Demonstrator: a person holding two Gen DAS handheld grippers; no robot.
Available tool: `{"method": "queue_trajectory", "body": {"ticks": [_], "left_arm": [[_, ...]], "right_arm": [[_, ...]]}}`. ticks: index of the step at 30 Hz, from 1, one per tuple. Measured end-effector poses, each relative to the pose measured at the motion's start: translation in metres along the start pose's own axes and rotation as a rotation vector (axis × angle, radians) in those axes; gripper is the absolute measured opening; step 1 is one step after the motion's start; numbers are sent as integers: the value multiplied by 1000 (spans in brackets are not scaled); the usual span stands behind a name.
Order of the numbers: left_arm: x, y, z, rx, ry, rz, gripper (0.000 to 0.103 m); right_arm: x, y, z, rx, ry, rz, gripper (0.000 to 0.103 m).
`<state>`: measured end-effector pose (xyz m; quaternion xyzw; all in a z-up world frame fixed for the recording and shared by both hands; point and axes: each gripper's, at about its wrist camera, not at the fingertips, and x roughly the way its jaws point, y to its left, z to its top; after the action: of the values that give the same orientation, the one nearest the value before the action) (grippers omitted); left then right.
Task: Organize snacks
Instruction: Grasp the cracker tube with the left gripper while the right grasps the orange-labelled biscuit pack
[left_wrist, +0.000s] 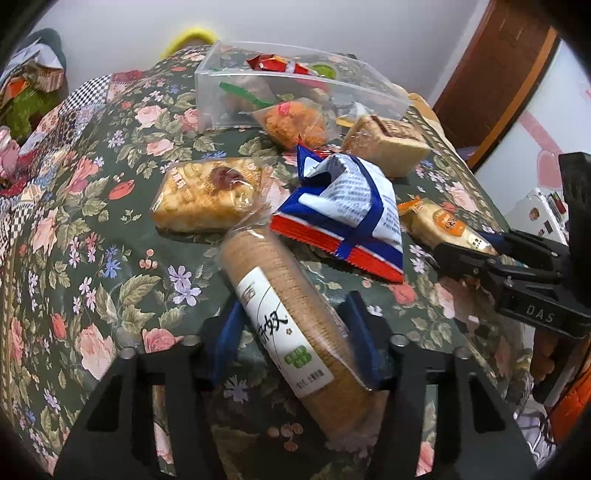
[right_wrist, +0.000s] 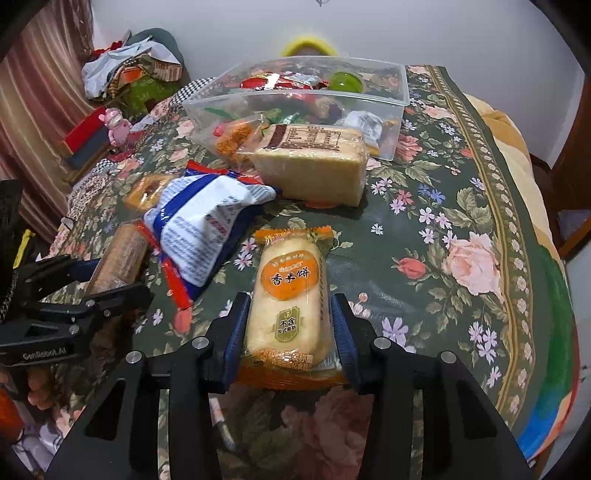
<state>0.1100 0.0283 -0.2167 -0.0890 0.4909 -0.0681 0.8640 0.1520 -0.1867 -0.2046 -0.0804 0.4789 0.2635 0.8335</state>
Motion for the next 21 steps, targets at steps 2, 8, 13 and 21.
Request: {"method": "queue_trajectory", "body": {"ticks": [2, 8, 13, 21], "left_arm": [[-5, -6, -1, 36, -9, 3, 39], [-8, -15, -7, 92, -3, 13, 35], [8, -10, -7, 55, 35, 20, 42], [-3, -7, -7, 71, 1, 62, 35]], "right_arm": [[-6, -1, -1, 2, -12, -6, 41], [-20, -7, -1, 30, -45, -11, 40], [-24, -10, -3, 42, -51, -13, 40], [-30, -9, -5, 48, -63, -9, 38]]}}
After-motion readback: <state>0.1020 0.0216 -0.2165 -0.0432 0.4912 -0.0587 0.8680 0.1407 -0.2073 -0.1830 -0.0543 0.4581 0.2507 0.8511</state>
